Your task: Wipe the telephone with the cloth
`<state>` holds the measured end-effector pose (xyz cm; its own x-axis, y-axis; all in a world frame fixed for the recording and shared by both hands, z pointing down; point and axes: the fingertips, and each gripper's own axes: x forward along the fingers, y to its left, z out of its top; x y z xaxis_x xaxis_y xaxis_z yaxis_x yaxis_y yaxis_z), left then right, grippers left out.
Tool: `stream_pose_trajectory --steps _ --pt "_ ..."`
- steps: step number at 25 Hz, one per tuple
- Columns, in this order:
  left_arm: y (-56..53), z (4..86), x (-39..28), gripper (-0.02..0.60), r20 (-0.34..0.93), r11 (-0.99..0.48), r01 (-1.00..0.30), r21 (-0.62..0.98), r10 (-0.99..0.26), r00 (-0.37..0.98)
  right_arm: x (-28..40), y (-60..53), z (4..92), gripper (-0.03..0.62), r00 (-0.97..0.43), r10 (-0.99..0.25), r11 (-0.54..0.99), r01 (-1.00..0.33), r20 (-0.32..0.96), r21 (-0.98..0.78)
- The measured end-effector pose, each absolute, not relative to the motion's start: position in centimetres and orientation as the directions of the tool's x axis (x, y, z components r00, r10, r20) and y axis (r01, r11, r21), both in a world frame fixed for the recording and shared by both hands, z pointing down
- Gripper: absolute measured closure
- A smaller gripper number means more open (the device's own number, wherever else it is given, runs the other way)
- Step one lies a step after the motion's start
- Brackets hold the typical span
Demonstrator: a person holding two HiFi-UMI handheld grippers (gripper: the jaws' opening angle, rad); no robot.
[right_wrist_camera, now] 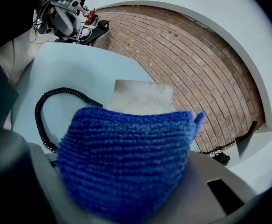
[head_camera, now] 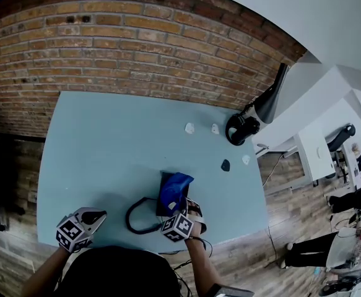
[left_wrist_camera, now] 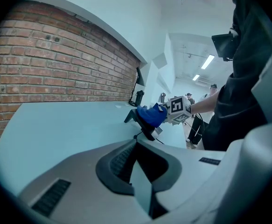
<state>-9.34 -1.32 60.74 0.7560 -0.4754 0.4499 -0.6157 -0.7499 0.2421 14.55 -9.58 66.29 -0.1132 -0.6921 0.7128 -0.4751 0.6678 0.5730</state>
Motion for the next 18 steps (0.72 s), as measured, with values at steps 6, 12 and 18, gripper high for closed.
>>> stream_pose_trajectory --steps 6,12,18 --pt "-0.9 60.9 -9.0 0.560 0.452 -0.755 -0.608 0.244 -0.467 0.760 14.5 -9.1 66.5 0.502 -0.114 -0.688 0.670 -0.477 0.717 0.568" --pt "-0.9 60.9 -8.9 0.560 0.453 -0.758 -0.604 0.245 -0.461 0.763 14.4 -8.4 66.8 0.502 -0.114 -0.686 0.668 -0.489 0.719 0.560" --pt "-0.9 61.0 -8.9 0.560 0.454 -0.756 -0.605 0.249 -0.461 0.763 14.5 -7.8 67.3 0.502 -0.114 -0.683 0.667 -0.499 0.721 0.553"
